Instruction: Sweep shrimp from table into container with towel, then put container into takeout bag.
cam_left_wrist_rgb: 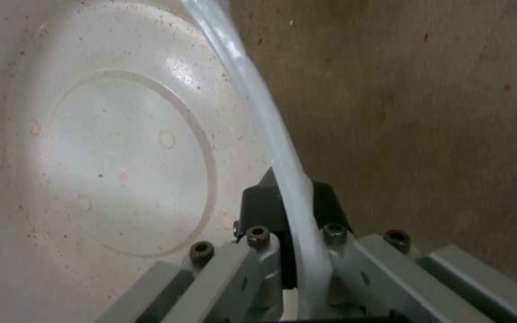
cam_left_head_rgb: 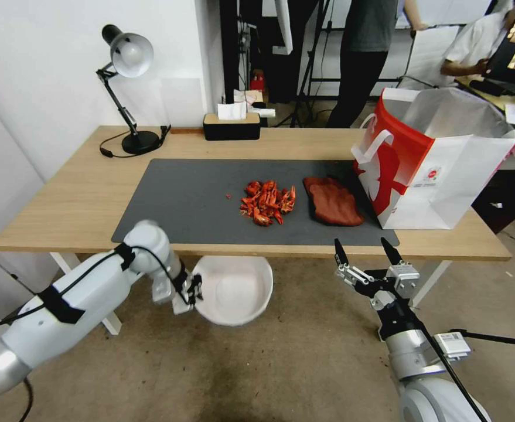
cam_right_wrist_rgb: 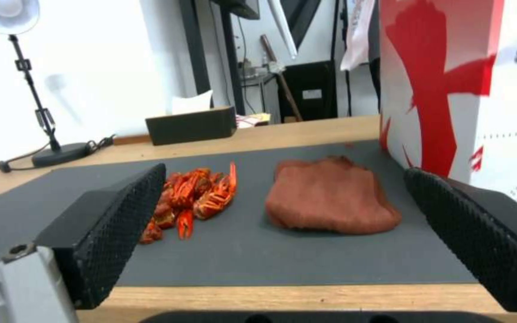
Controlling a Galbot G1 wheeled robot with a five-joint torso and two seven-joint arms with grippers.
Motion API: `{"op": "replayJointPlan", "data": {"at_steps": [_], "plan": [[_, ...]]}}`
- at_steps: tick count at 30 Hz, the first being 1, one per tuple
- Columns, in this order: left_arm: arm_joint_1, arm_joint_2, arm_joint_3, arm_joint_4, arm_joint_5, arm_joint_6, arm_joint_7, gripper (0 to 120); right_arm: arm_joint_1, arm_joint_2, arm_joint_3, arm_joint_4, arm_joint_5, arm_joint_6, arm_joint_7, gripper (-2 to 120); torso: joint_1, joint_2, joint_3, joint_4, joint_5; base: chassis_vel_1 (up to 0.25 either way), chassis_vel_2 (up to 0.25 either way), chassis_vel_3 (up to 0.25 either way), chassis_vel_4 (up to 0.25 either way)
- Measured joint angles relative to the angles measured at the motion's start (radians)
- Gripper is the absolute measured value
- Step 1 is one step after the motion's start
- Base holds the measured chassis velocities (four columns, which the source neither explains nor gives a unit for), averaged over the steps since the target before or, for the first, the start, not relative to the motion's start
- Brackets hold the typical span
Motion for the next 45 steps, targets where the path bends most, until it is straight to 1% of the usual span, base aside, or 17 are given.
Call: {"op": "replayJointPlan", "data": {"at_steps": [6,7,9,10,12,14,15,16,19,20,22,24,30,33,38,40,45], "plan": [[0.005,0.024,0.02,-0.062,0.015,0.014,0.0,0,0.041,-0.039,-0.014,-0.014,0.085,-0.015,0.056,100,0.0,0.0,0.0,0.0002,-0.0001,0.0,0.0,0.0,0.0],[0.009,0.026,0.024,-0.077,0.018,0.018,0.0,0,0.066,-0.068,-0.023,-0.028,0.118,-0.009,0.093,100,0.0,0.0,0.0,0.0003,-0.0002,0.0,0.0,0.0,0.0],[0.009,0.025,0.026,-0.084,0.019,0.018,0.0,0,0.079,-0.085,-0.027,-0.036,0.132,-0.006,0.111,100,0.0,0.0,0.0,0.0003,-0.0002,0.0,0.0,0.0,0.0],[0.006,0.022,0.034,-0.096,0.023,0.019,0.0,0,0.109,-0.121,-0.035,-0.052,0.155,-0.001,0.145,100,0.0,0.0,0.0,0.0005,-0.0001,0.0,0.0,0.0,0.0],[0.0,0.017,0.042,-0.1,0.025,0.02,0.001,0,0.121,-0.136,-0.037,-0.059,0.162,0.0,0.156,100,0.0,0.0,0.0,0.0004,-0.0001,0.0,0.0,0.0,0.0],[-0.061,-0.02,0.11,-0.083,0.023,0.02,-0.001,0,0.161,-0.196,-0.033,-0.086,0.188,0.003,0.194,100,0.0,0.0,0.0,0.0006,0.0001,0.0,0.0,0.0,0.0],[-0.061,-0.02,0.11,-0.083,0.023,0.02,-0.001,0,0.161,-0.196,-0.033,-0.086,0.188,0.003,0.194,100,0.0,0.0,0.0,0.0006,0.0001,0.0,0.0,0.0,0.0],[-0.099,-0.051,0.148,-0.058,0.015,0.017,-0.003,0,0.171,-0.222,-0.022,-0.097,0.198,0.004,0.211,100,0.0,0.0,0.0,0.0001,0.0002,0.0,0.0,0.0,0.0],[-0.131,-0.083,0.181,-0.038,0.005,0.014,-0.004,0,0.201,-0.258,-0.017,-0.117,0.209,0.002,0.231,100,0.0,0.0,0.0,-0.0017,-0.0007,0.0,0.0,0.0,0.0],[-0.146,-0.097,0.194,-0.03,0.004,0.014,-0.004,0,0.241,-0.291,-0.025,-0.143,0.221,-0.005,0.244,100,0.0,0.0,0.0,-0.0009,0.0001,0.0,0.0,0.0,0.0],[-0.15,-0.1,0.197,-0.028,0.003,0.014,-0.003,0,0.259,-0.305,-0.032,-0.155,0.227,-0.011,0.251,100,0.0,0.0,0.0,-0.0006,0.0006,0.0,0.0,0.0,0.0],[-0.159,-0.103,0.205,-0.016,0.001,0.015,-0.002,0,0.343,-0.367,-0.065,-0.211,0.261,-0.029,0.277,100,0.0,0.0,0.0,0.0007,-0.0003,0.0,0.0,0.0,0.0],[-0.158,-0.088,0.205,-0.009,-0.001,0.015,-0.001,0,0.44,-0.44,-0.114,-0.286,0.315,-0.059,0.293,100,0.0,0.0,0.0,0.0003,0.0,0.0,0.0,0.0,0.0],[-0.156,-0.086,0.204,-0.002,-0.002,0.016,0.0,0,0.526,-0.485,-0.184,-0.348,0.379,-0.106,0.302,100,0.0,0.0,0.0,0.0001,-0.0003,0.0,0.0,0.0,0.0],[-0.156,-0.089,0.202,0.006,-0.004,0.017,0.0,0,0.598,-0.5,-0.241,-0.386,0.4,-0.135,0.314,100,0.0,0.0,0.0,0.0,-0.0002,0.0,0.0,0.0,0.0],[-0.155,-0.089,0.2,0.012,-0.005,0.017,0.0,0,0.663,-0.504,-0.283,-0.415,0.403,-0.171,0.35,100,0.0,0.0,0.0,0.0002,-0.0002,0.0,0.0,0.0,0.0],[-0.15,-0.085,0.195,0.017,-0.004,0.016,0.0,0,0.734,-0.51,-0.343,-0.445,0.439,-0.232,0.417,100,0.0,0.0,0.0,0.0001,-0.0006,0.0,0.0,0.0,0.0]]}}
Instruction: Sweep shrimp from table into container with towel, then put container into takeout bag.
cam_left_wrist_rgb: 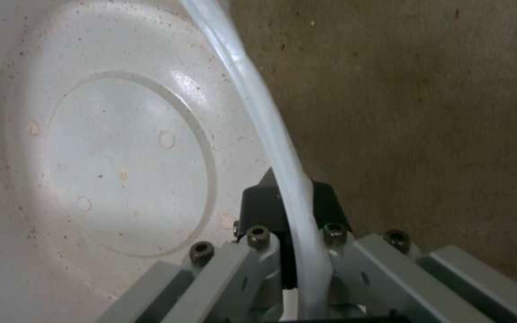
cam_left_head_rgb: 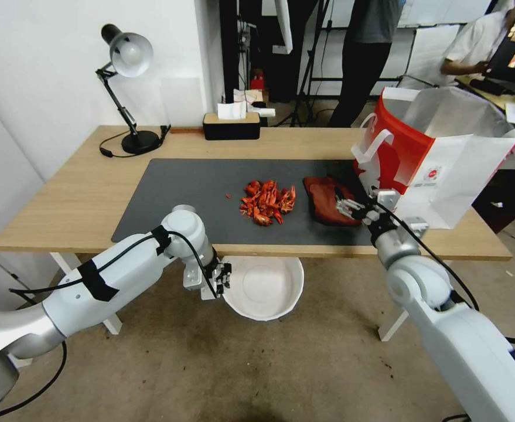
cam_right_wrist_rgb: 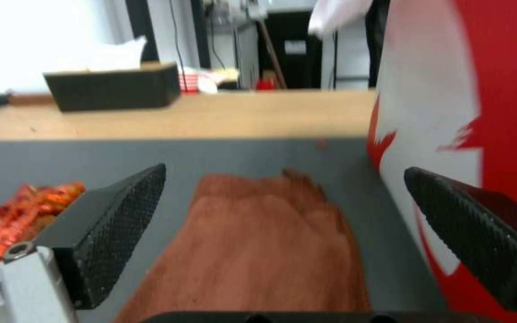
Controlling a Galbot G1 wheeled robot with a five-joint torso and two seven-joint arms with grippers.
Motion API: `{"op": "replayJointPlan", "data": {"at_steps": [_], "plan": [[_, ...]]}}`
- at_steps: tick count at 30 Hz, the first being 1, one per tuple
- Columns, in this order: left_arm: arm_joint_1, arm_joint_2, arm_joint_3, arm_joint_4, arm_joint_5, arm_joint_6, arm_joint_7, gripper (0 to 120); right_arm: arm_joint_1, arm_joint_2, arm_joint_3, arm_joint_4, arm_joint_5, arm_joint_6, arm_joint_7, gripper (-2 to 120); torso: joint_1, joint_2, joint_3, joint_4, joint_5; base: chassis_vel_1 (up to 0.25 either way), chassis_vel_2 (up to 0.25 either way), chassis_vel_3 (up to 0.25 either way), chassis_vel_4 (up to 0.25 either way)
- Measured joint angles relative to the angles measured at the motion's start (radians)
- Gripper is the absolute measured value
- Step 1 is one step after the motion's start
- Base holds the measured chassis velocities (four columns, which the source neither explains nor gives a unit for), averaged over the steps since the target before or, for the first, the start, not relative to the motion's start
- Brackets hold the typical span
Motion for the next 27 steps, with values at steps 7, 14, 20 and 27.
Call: {"op": "replayJointPlan", "data": {"at_steps": [7,14,20,27], "plan": [[0.013,0.018,-0.017,0.014,0.002,-0.007,-0.002,0,0.114,0.018,-0.122,-0.056,0.043,-0.127,0.182,100,0.0,0.0,0.0,0.0,0.0002,0.0,0.0,0.0,0.0],[0.03,0.014,-0.038,0.025,0.018,-0.021,-0.008,0,0.213,0.056,-0.206,-0.12,0.108,-0.237,0.268,100,0.0,0.0,0.0,0.0,0.0001,0.0,0.0,0.0,0.0],[0.033,0.013,-0.04,0.033,0.026,-0.024,-0.021,0,0.261,0.075,-0.245,-0.159,0.116,-0.294,0.307,100,0.0,0.0,0.0,0.0001,0.0002,0.0,0.0,0.0,0.0],[0.047,0.022,-0.044,0.035,0.027,-0.027,-0.03,0,0.26,0.093,-0.243,-0.187,0.125,-0.296,0.32,100,0.0,0.0,0.0,0.0001,0.0002,0.0,0.0,0.0,0.0]]}}
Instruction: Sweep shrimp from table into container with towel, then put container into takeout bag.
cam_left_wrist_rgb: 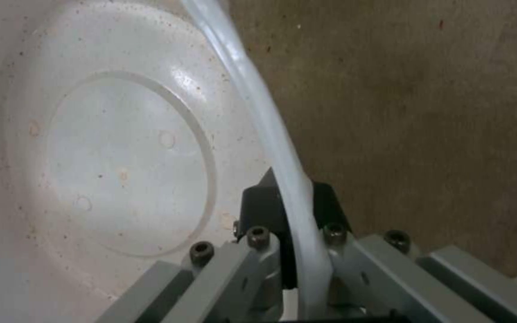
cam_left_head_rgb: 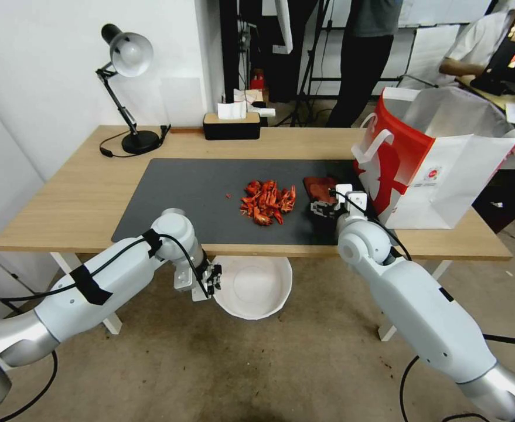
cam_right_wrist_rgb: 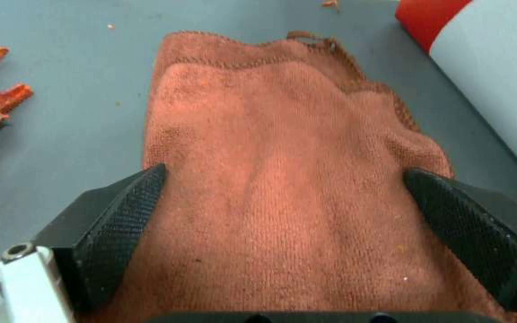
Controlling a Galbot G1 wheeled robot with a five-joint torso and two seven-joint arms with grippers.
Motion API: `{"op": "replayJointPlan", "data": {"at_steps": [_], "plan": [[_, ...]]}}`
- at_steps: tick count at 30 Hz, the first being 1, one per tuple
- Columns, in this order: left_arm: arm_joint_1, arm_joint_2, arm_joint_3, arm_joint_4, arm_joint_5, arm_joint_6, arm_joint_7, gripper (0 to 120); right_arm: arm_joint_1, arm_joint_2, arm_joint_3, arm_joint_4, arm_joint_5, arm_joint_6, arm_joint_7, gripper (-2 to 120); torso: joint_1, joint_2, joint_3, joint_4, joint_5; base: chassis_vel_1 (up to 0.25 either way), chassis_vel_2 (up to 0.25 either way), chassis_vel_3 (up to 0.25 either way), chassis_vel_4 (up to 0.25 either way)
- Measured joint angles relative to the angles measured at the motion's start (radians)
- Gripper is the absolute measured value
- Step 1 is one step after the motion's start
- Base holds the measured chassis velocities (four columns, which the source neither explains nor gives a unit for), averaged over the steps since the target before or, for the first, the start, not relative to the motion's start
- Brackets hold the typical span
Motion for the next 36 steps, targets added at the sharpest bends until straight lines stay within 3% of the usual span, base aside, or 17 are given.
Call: {"op": "replayJointPlan", "data": {"at_steps": [5,8,11,19,21,23,25,28,29,31,36], "plan": [[-0.002,0.002,0.0,0.002,-0.004,-0.002,-0.006,0,-0.002,-0.001,0.001,-0.004,0.018,0.003,0.0,99,0.0,0.0,0.0,-0.0001,-0.0001,0.0,0.0,0.0,0.0],[-0.003,0.004,0.001,0.003,-0.005,-0.003,-0.008,0,0.0,-0.001,0.0,-0.004,0.039,0.004,0.002,92,0.0,0.0,0.0,-0.0002,-0.0001,0.0,0.0,0.0,0.0],[-0.004,0.006,-0.006,0.003,-0.012,-0.003,-0.012,0,0.003,-0.001,0.0,-0.004,0.072,0.006,0.018,76,0.0,0.0,0.0,-0.0001,-0.0004,0.0,0.0,0.0,0.0],[-0.005,0.011,-0.009,0.004,-0.02,-0.002,-0.013,0,-0.002,-0.007,0.0,0.002,0.076,0.034,0.013,52,0.0,0.0,0.0,-0.0001,0.0002,0.0,0.0,0.0,0.0],[0.002,0.015,-0.009,0.003,-0.02,-0.002,-0.015,0,-0.012,-0.015,0.002,0.013,0.074,0.043,-0.001,39,0.0,0.0,0.0,0.0001,0.0002,0.0,0.0,0.0,0.0],[0.004,0.017,-0.01,0.001,-0.02,-0.002,-0.017,0,-0.017,-0.021,0.002,0.016,0.065,0.058,-0.014,33,0.0,0.0,0.0,0.0001,0.0003,0.0,0.0,0.0,0.0],[0.007,0.02,-0.012,-0.001,-0.021,-0.002,-0.019,0,-0.023,-0.029,0.002,0.018,0.04,0.084,-0.043,28,0.0,0.0,0.0,0.0001,0.0005,0.0,0.0,0.0,0.0],[0.009,0.029,-0.018,-0.004,-0.021,-0.002,-0.021,0,-0.034,-0.073,0.004,0.022,-0.098,0.188,-0.215,15,0.0,0.0,0.0,-0.0001,0.0002,0.0,0.0,0.0,0.0],[0.009,0.029,-0.018,-0.004,-0.021,-0.002,-0.021,0,-0.034,-0.073,0.004,0.022,-0.098,0.188,-0.215,15,0.0,0.0,0.0,-0.0001,0.0002,0.0,0.0,0.0,0.0],[0.011,0.036,-0.025,-0.005,-0.021,-0.002,-0.023,0,-0.017,-0.119,0.007,0.016,-0.16,0.297,-0.385,7,0.0,0.0,0.0,-0.0002,0.0001,0.0,0.0,0.0,0.0],[0.016,0.038,-0.031,-0.006,-0.02,-0.002,-0.024,0,0.03,-0.162,-0.001,-0.006,-0.164,0.348,-0.484,7,0.0,0.0,0.0,0.0001,0.0,0.0,0.0,0.0,0.0]]}}
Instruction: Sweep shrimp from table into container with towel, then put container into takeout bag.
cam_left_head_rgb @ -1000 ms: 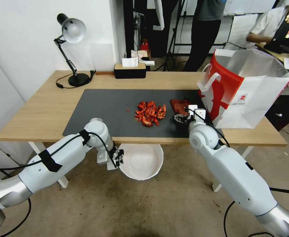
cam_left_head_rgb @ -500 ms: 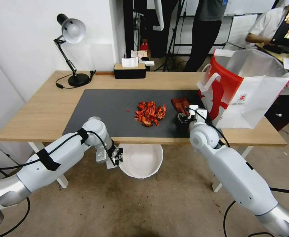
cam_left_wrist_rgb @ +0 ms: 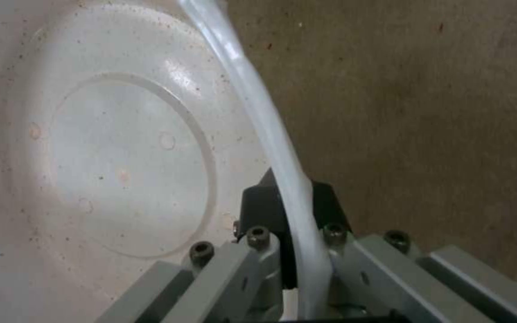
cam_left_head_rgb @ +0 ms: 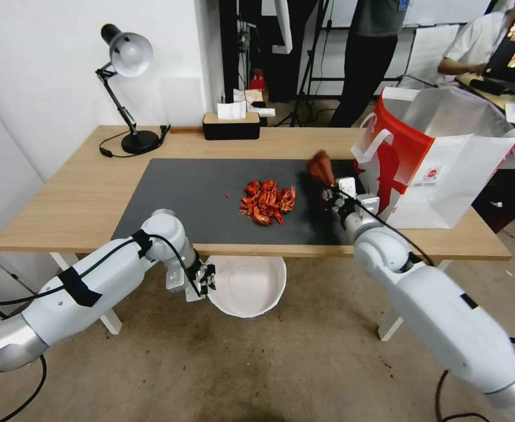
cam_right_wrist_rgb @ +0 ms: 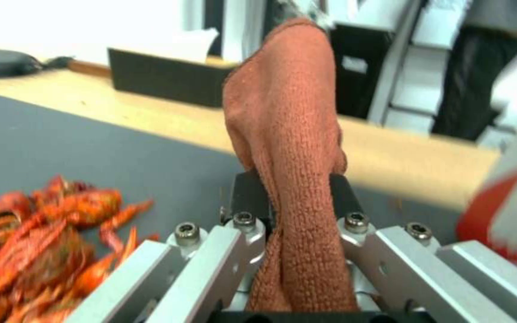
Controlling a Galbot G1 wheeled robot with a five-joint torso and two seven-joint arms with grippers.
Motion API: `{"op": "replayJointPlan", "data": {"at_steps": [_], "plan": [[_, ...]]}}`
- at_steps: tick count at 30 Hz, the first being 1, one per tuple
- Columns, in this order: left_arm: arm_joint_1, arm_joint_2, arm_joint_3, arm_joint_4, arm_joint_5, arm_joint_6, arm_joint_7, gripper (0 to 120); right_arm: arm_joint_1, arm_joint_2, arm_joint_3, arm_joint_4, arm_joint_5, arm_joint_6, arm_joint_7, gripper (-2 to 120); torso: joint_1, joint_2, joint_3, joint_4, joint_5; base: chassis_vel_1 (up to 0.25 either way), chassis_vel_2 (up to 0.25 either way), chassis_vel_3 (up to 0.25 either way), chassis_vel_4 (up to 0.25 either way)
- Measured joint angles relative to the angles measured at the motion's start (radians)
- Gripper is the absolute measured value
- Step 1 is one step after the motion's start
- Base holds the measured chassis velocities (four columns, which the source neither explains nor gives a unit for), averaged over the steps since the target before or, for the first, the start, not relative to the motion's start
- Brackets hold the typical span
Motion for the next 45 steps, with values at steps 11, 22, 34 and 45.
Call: {"op": "replayJointPlan", "data": {"at_steps": [11,22,34,45], "plan": [[0.002,-0.003,-0.005,0.002,0.004,0.0,-0.001,0,0.136,-0.098,-0.106,-0.107,-0.004,0.071,-0.23,7,0.0,0.0,0.0,-0.0001,0.0001,0.0,0.0,0.0,0.0],[-0.006,-0.031,0.008,0.0,0.013,-0.003,-0.006,0,0.307,-0.071,-0.311,-0.331,-0.119,0.127,-0.402,7,0.0,0.0,0.0,0.0,0.0002,0.0,0.0,0.0,0.0],[-0.054,-0.052,0.061,-0.012,0.023,-0.003,0.01,0,0.345,-0.032,-0.338,-0.394,-0.155,0.091,-0.491,7,0.0,0.0,0.0,-0.0002,0.0001,0.0,0.0,0.0,0.0],[-0.055,-0.072,0.075,0.0,0.025,-0.008,0.013,0,0.343,-0.021,-0.353,-0.406,-0.162,0.073,-0.551,7,0.0,0.0,0.0,-0.0005,-0.0001,0.0,0.0,0.0,0.0]]}}
